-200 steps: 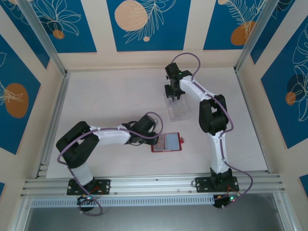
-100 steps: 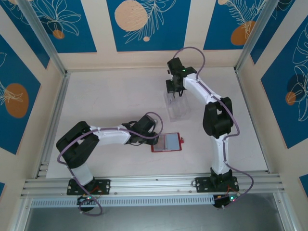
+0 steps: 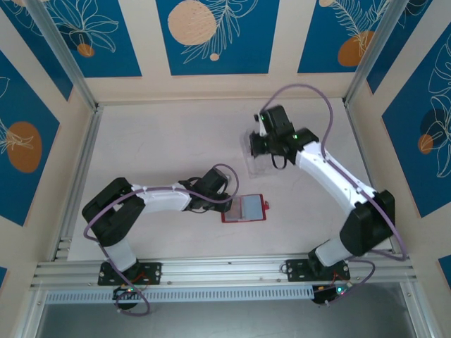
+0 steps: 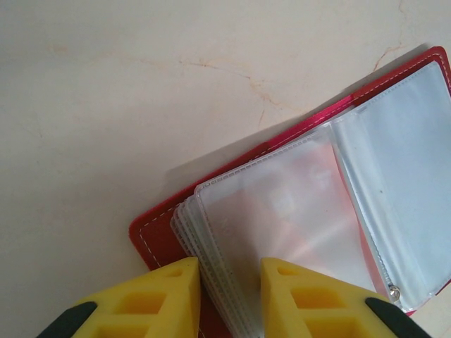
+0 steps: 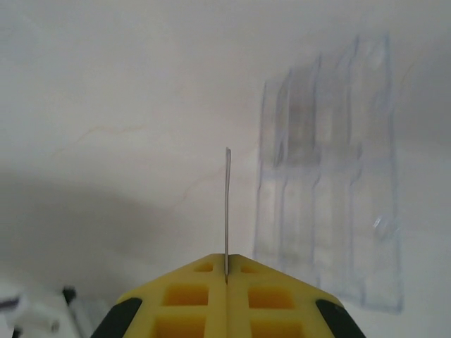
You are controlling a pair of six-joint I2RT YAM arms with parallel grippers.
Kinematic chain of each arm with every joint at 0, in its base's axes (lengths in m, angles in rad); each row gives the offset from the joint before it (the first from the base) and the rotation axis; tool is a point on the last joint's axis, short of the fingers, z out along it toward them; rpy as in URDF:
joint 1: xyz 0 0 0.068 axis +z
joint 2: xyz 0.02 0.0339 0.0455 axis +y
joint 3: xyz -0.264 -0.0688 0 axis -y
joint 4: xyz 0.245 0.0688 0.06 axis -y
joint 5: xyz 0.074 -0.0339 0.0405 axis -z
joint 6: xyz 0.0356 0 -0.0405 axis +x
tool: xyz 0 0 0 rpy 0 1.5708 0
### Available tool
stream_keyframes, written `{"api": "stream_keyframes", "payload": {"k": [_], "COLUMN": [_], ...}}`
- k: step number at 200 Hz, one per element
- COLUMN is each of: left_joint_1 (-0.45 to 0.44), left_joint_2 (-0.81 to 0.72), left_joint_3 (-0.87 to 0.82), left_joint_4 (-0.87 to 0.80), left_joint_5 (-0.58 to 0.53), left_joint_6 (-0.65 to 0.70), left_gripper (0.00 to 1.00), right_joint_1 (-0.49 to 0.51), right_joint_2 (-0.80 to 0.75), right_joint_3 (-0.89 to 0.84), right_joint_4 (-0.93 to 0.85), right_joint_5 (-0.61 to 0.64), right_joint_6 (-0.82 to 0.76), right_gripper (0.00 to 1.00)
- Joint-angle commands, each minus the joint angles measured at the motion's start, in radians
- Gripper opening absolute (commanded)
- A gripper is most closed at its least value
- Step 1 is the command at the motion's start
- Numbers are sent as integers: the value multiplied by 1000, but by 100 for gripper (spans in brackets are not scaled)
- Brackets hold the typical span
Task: Put the credit cards into the card holder
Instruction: Insert the credit card into the card slot.
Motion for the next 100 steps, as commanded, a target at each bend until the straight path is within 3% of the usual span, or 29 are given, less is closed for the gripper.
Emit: {"api": "stream_keyframes", "payload": {"k": [1,100], "left_joint_1": [-17,-16], "left_joint_2": [14,7], "left_joint_3": [-23,-23], "left_joint_4": [-62,-74], "left_joint_5": [-4,-9], "left_joint_6": [6,13], "left_gripper": [25,24], "right_joint_1": [5,64], "right_joint_2": [-97,-192], "right_joint_3": [-189,-710], "right_joint_4": [167,674], "right_joint_5": [-164,-265], "right_joint_6": [128,415], "right_gripper": [0,0]}}
